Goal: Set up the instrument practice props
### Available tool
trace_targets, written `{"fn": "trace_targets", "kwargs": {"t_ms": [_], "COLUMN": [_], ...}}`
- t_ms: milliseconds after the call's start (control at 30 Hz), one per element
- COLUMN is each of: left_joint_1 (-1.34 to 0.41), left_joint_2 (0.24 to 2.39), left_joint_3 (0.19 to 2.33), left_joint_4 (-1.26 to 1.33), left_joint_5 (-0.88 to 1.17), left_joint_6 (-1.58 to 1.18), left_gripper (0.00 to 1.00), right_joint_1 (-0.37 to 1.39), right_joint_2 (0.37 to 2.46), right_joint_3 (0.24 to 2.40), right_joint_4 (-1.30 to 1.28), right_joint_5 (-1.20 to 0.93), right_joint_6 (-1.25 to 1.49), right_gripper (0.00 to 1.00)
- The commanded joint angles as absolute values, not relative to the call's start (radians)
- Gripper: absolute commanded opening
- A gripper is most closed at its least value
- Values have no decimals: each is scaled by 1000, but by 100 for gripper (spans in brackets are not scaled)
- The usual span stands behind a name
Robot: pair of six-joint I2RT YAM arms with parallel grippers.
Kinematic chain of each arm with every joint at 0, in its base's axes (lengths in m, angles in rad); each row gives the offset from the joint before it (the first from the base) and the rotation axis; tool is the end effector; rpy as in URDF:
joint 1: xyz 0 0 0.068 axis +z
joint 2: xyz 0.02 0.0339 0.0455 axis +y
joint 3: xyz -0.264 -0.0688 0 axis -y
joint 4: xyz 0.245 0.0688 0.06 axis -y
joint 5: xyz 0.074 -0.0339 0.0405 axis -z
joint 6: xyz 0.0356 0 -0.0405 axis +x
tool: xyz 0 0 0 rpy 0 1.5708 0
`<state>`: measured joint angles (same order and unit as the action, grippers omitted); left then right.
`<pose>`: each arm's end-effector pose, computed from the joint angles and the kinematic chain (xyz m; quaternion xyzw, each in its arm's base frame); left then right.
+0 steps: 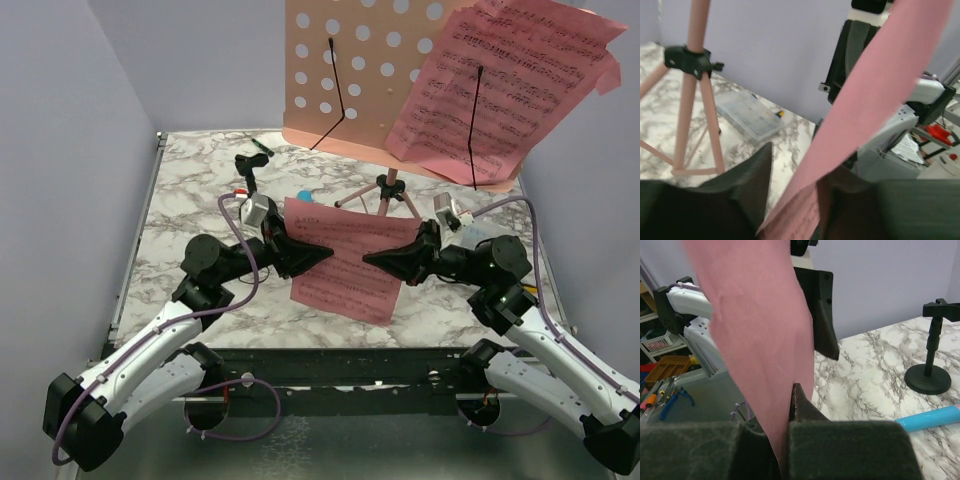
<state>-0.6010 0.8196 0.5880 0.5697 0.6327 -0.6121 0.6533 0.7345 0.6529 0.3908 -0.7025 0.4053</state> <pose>0.1439 -0.1242 0.3427 0.2508 0.5508 -0.5898 0.5347 0.1206 0.1213 0.3611 -0.3442 0.5152 0.5580 0.5520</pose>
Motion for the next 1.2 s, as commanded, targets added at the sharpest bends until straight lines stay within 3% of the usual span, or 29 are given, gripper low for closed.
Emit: {"fn": "trace_targets", "kwargs": {"t_ms": [0, 167, 367, 467, 667, 800, 1167], "left_joint_1": [-632, -638, -638, -638, -638, -638, -638], "left_joint_2": [830, 802, 733, 719, 721, 723, 724], "left_joint_3": [618, 609, 592, 593, 598, 598, 583], "left_joint_4": [566, 568, 579, 584, 595, 595, 595], "left_joint_5": [698, 654, 608, 610, 639, 656, 661], "left_joint_6": [-594, -591, -584, -588, -605, -608, -601], "left_gripper": [29, 2, 0, 0, 0, 0, 0], "right_joint_1": [657, 657, 657, 657, 657, 657, 657], "right_joint_2": [752, 752, 729, 730, 790, 827, 845], "right_joint_3": [689, 686, 644, 617, 615, 641, 698], "right_joint_4": [378, 352, 350, 364, 449, 481, 458], "right_joint_5": [-674, -627, -556, -545, -656, -725, -765], "right_joint_6": [427, 428, 430, 435, 461, 476, 491], "right_gripper": [1, 5, 59, 71, 72, 62, 61]}}
